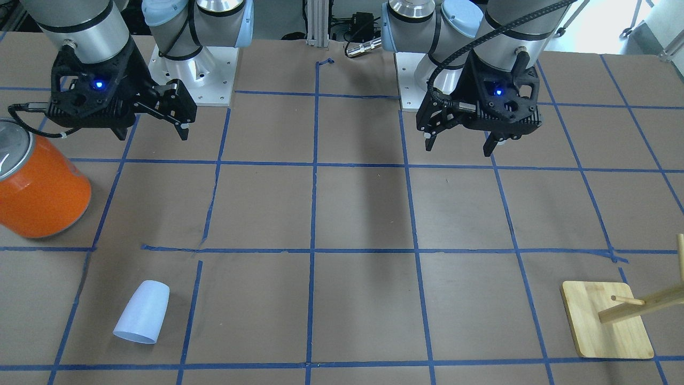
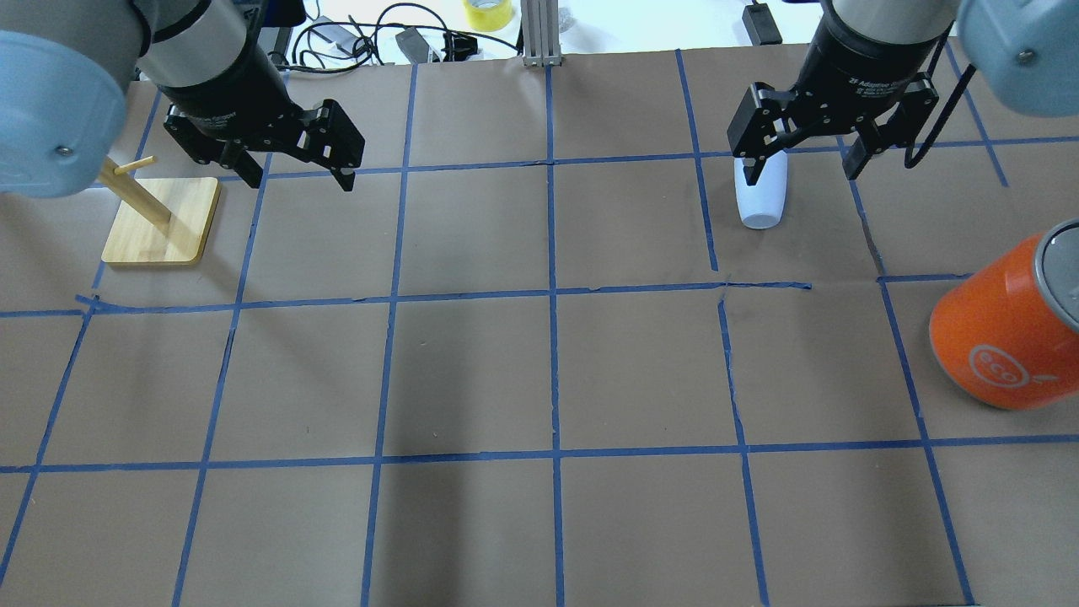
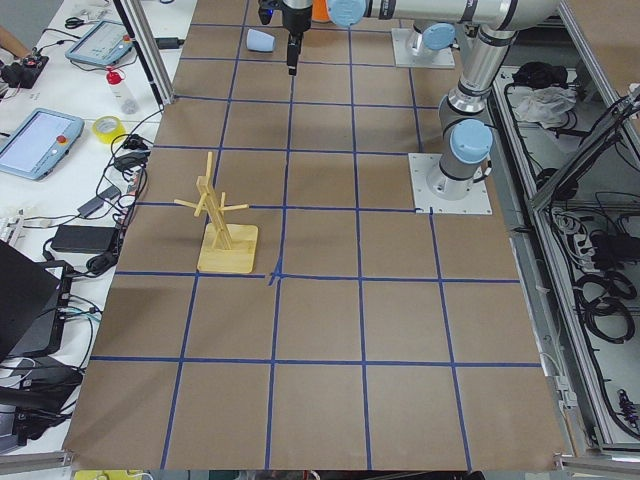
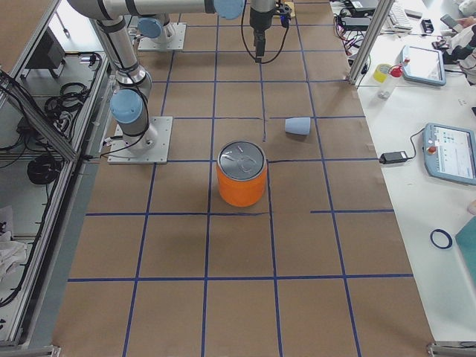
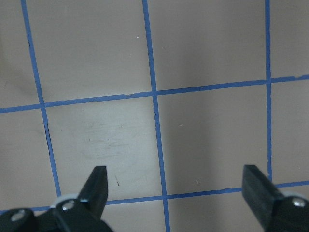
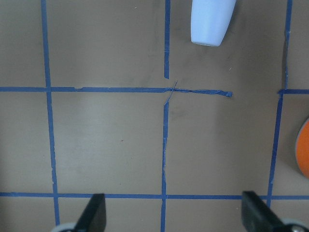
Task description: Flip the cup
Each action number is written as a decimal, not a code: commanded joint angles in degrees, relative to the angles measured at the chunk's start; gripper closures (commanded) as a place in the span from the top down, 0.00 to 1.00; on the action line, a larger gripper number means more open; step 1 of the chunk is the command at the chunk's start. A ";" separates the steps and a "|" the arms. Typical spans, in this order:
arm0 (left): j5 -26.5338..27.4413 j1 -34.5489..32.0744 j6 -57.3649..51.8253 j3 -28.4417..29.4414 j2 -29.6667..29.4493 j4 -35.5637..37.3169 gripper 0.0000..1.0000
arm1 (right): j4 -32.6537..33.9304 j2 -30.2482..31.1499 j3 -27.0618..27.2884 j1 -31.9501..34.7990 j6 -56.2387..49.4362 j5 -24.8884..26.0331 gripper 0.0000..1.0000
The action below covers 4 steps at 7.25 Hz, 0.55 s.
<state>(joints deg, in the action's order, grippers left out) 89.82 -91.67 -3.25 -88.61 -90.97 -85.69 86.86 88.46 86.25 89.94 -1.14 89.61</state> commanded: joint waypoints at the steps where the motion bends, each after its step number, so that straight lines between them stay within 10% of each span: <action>1: 0.00 0.00 0.00 0.02 0.00 0.00 1.00 | 0.15 -0.04 0.06 -0.12 0.09 0.04 1.00; 4: 0.00 0.00 0.00 0.02 -0.09 0.00 1.00 | 0.77 -0.04 0.15 -0.12 0.18 0.04 1.00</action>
<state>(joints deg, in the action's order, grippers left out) 89.82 -91.67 -3.25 -88.59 -91.04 -85.69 87.48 88.44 86.38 89.83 -1.00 89.65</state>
